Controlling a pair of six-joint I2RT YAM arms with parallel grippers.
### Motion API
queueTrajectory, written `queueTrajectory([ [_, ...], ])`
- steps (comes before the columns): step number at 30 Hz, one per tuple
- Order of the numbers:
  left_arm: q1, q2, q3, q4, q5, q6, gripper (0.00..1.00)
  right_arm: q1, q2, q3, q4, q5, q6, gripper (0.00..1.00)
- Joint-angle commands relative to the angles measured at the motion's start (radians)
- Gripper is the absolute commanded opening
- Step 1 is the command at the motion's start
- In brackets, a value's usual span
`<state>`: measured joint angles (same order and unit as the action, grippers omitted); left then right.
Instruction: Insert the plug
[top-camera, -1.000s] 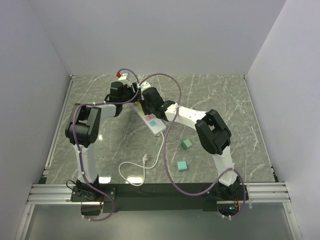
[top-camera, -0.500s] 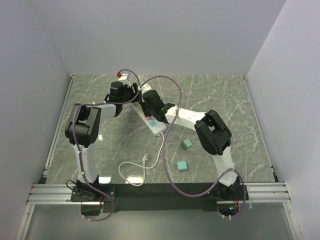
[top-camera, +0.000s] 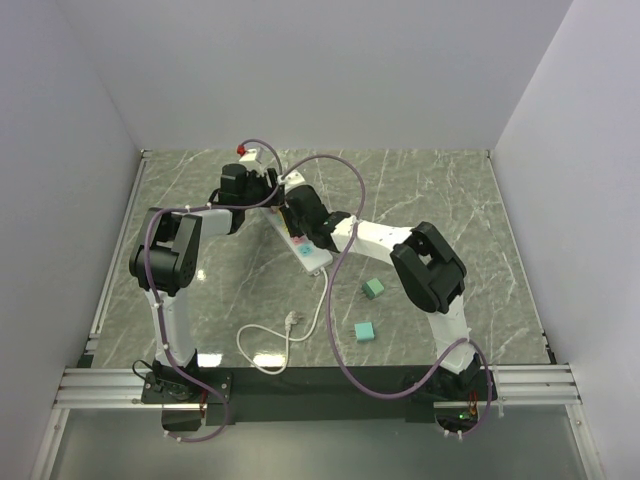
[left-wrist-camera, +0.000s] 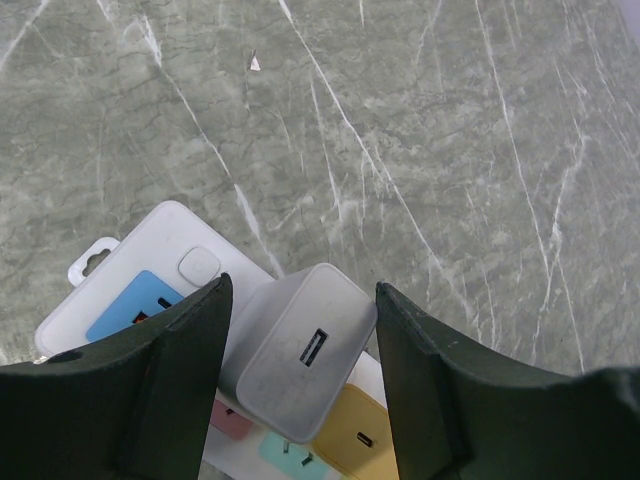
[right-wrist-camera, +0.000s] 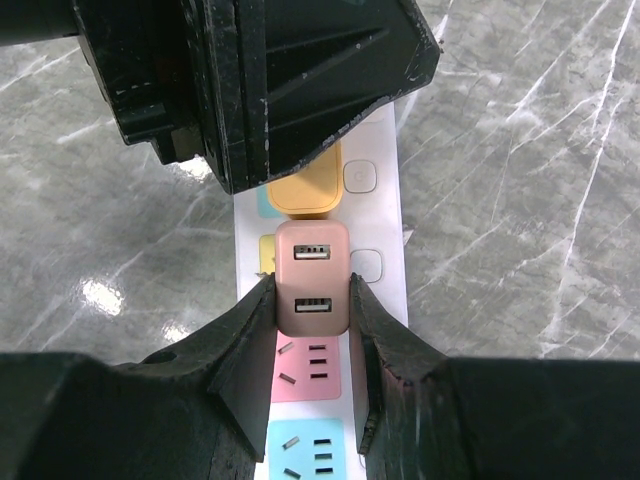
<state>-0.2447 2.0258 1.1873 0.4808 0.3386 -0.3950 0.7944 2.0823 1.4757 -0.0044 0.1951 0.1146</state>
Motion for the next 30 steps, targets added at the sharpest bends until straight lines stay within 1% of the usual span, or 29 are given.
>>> queueTrajectory([
  [1, -0.034, -0.030, -0.011, -0.088, 0.054, 0.028, 0.64, 0.029, 0.051, -0.052, -0.243, -0.043, 0.028, 0.00],
  [9, -0.047, -0.050, -0.020, -0.094, 0.073, 0.045, 0.64, 0.058, -0.005, -0.110, -0.233, -0.072, 0.066, 0.00],
  [11, -0.050, -0.047, -0.015, -0.108, 0.079, 0.056, 0.64, 0.062, -0.008, -0.117, -0.223, -0.101, 0.082, 0.00],
  [21, -0.064, -0.042, -0.032, -0.140, 0.085, 0.084, 0.64, 0.069, 0.030, -0.161, -0.190, -0.129, 0.151, 0.00],
  [26, -0.067, -0.044, -0.040, -0.145, 0.092, 0.088, 0.64, 0.086, 0.059, -0.163, -0.204, -0.118, 0.168, 0.00],
  [30, -0.068, -0.047, -0.040, -0.150, 0.092, 0.091, 0.64, 0.103, 0.084, -0.143, -0.235, -0.077, 0.168, 0.00],
])
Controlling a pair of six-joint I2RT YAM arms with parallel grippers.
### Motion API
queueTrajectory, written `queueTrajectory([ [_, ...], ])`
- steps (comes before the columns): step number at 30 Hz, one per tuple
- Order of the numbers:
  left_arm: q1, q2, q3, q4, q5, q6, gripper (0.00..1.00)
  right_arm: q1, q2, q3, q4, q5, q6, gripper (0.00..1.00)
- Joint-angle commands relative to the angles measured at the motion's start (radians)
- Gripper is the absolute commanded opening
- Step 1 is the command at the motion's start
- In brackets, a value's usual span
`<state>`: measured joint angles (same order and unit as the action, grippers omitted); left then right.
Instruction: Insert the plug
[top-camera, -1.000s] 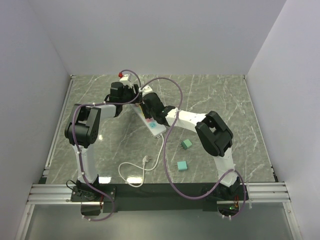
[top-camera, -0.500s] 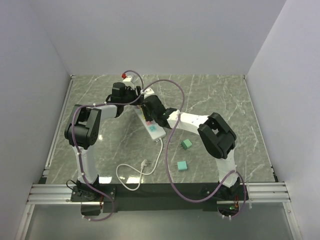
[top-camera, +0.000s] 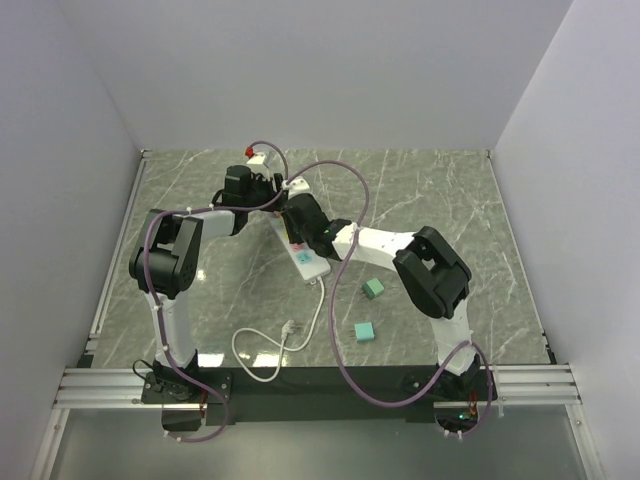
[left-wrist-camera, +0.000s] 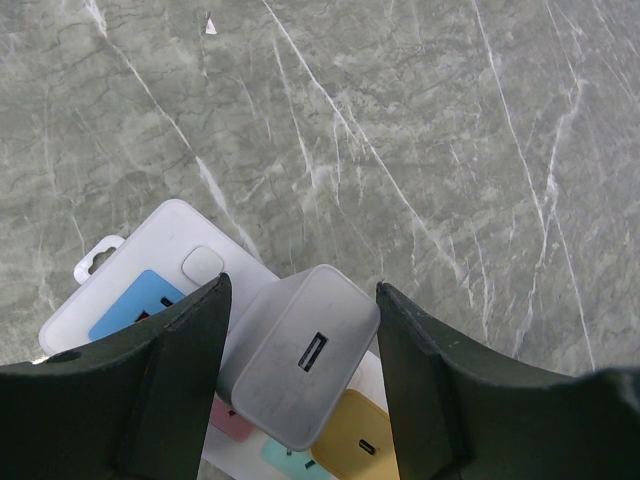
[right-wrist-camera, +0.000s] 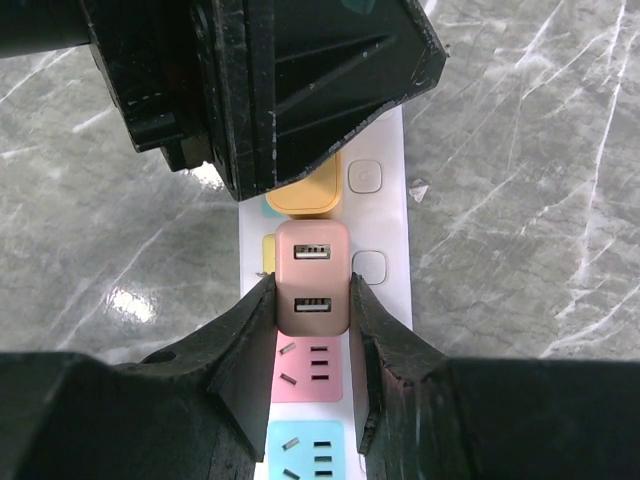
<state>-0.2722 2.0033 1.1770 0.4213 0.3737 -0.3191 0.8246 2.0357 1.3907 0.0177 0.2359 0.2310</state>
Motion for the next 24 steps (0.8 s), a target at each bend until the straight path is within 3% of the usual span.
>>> queueTrajectory([
  [1, -0.041, -0.024, -0.030, -0.088, 0.060, 0.015, 0.64, 0.074, 0.135, -0.053, -0.259, -0.122, 0.051, 0.00],
  [7, -0.042, -0.026, -0.030, -0.093, 0.057, 0.018, 0.64, 0.087, 0.185, -0.001, -0.318, -0.093, 0.053, 0.00],
  [15, -0.042, -0.037, -0.033, -0.085, 0.042, 0.015, 0.64, 0.084, 0.098, -0.007, -0.300, -0.098, 0.041, 0.01],
  [19, -0.042, -0.037, -0.031, -0.090, 0.034, 0.014, 0.64, 0.084, 0.061, 0.017, -0.289, -0.093, 0.021, 0.35],
  [24, -0.042, -0.037, -0.024, -0.088, 0.025, 0.008, 0.65, 0.071, 0.032, 0.034, -0.266, -0.084, 0.008, 0.50],
])
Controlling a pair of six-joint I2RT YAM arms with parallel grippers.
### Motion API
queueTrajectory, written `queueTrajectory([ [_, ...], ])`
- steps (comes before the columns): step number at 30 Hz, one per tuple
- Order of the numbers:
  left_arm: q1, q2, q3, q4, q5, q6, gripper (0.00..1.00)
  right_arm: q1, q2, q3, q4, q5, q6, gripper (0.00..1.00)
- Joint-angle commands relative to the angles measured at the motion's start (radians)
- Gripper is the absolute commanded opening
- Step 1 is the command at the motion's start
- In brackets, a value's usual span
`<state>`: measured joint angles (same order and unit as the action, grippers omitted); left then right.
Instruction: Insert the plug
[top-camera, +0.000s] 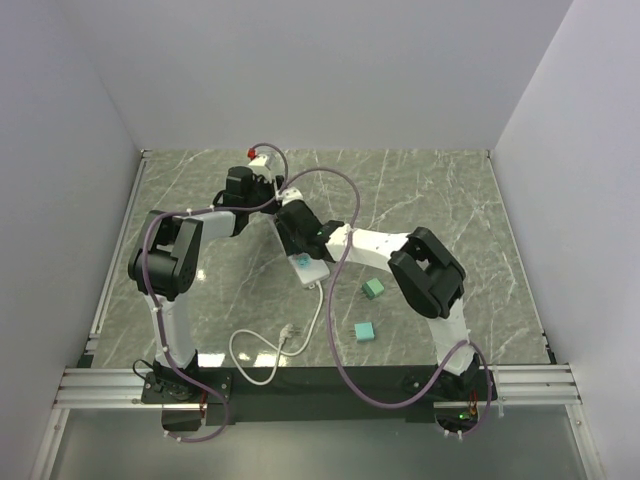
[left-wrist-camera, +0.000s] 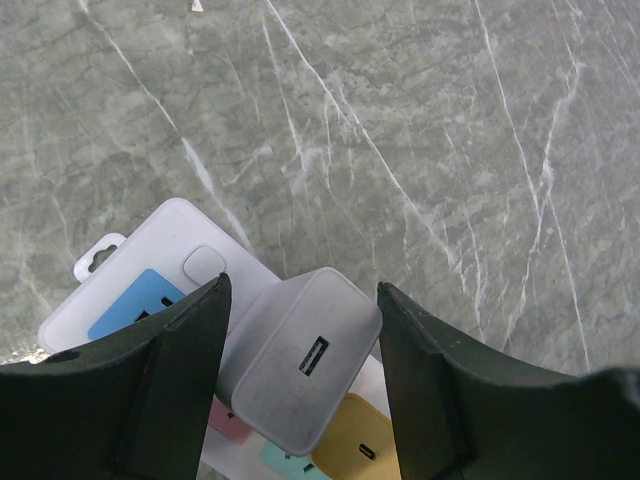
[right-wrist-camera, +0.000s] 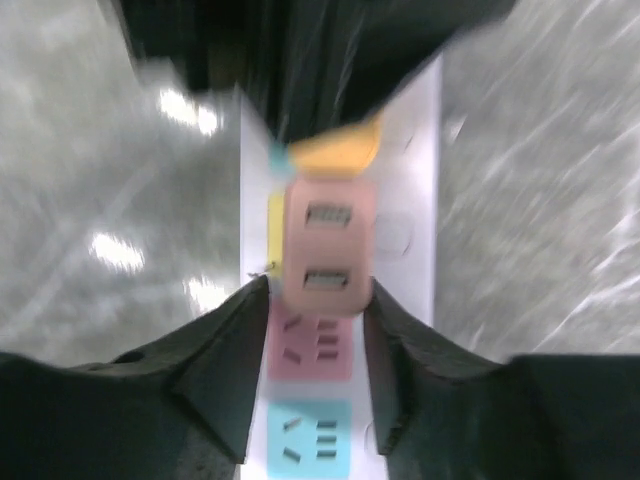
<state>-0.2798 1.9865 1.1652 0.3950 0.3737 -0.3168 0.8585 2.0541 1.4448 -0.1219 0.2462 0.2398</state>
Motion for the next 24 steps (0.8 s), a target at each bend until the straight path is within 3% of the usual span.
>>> queueTrajectory([
  [1, -0.033, -0.020, -0.010, -0.062, 0.024, 0.004, 0.65, 0.036, 0.009, -0.017, -0.124, -0.091, -0.008, 0.53],
  [6, -0.035, -0.028, -0.009, -0.062, 0.008, 0.001, 0.65, 0.033, -0.035, -0.029, -0.101, -0.050, -0.025, 0.63],
  [14, -0.030, -0.060, -0.019, -0.042, -0.045, -0.021, 0.68, 0.031, -0.244, -0.164, -0.071, 0.030, -0.023, 0.72],
  [24, 0.001, -0.130, -0.035, 0.022, -0.102, -0.062, 0.86, 0.030, -0.541, -0.428, -0.079, 0.126, 0.059, 0.76],
])
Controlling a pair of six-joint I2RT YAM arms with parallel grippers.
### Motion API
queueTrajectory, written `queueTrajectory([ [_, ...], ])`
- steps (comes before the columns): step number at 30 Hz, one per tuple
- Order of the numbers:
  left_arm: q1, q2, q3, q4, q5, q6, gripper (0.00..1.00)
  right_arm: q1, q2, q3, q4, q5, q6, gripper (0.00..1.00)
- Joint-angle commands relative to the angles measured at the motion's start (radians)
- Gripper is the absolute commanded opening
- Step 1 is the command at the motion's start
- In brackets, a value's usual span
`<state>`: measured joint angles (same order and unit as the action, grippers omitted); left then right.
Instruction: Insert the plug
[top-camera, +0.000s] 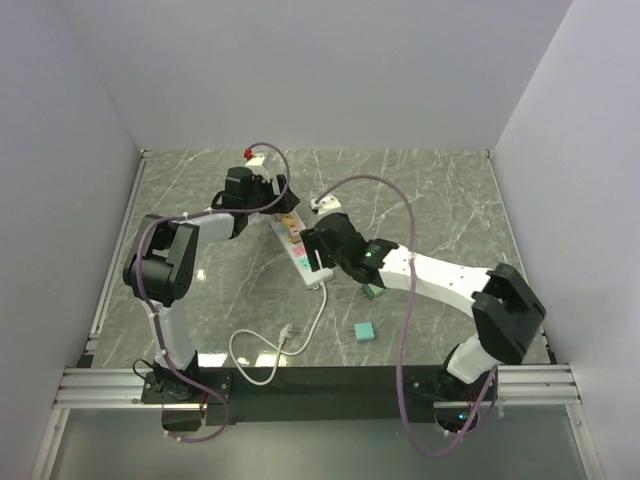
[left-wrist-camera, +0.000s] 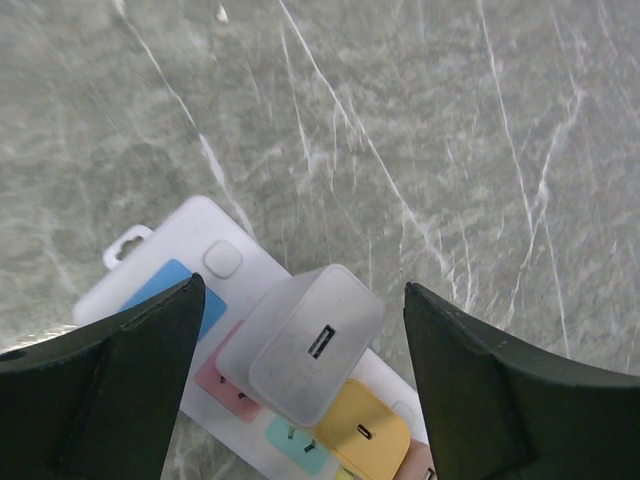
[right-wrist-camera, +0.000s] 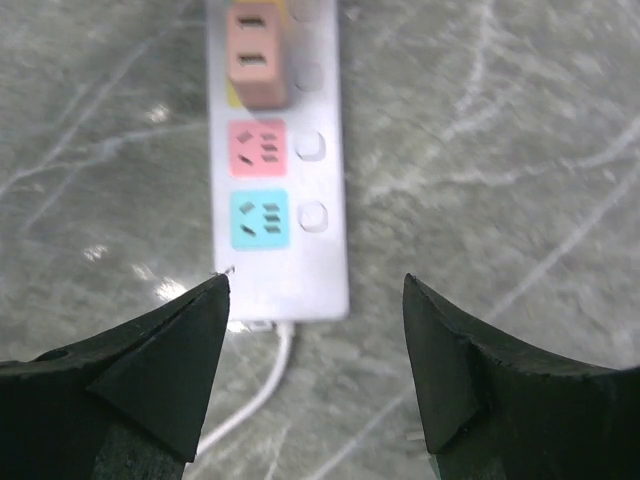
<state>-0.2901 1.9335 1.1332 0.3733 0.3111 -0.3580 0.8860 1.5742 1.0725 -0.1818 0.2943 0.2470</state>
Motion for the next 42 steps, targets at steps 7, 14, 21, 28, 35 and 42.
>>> queueTrajectory([
  [7, 0.020, -0.211, -0.070, 0.088, -0.112, -0.036, 0.91, -0.025, -0.161, -0.247, -0.071, 0.138, 0.178, 0.77],
  [14, -0.049, -0.292, -0.182, 0.118, -0.115, -0.042, 0.89, -0.068, -0.261, -0.368, -0.096, 0.152, 0.267, 0.76],
  [21, -0.116, -0.315, -0.202, 0.110, -0.069, -0.042, 0.89, -0.116, -0.301, -0.447, -0.033, 0.086, 0.278, 0.73],
  [28, -0.161, -0.335, -0.240, 0.116, -0.003, -0.042, 0.88, -0.165, -0.284, -0.451, -0.024, 0.013, 0.267, 0.68],
  [35, -0.175, -0.326, -0.256, 0.131, 0.045, -0.053, 0.88, -0.165, -0.231, -0.424, -0.034, -0.061, 0.236, 0.67],
  [42, -0.179, -0.326, -0.253, 0.119, 0.036, -0.044, 0.88, -0.167, -0.223, -0.427, -0.044, -0.069, 0.242, 0.68],
])
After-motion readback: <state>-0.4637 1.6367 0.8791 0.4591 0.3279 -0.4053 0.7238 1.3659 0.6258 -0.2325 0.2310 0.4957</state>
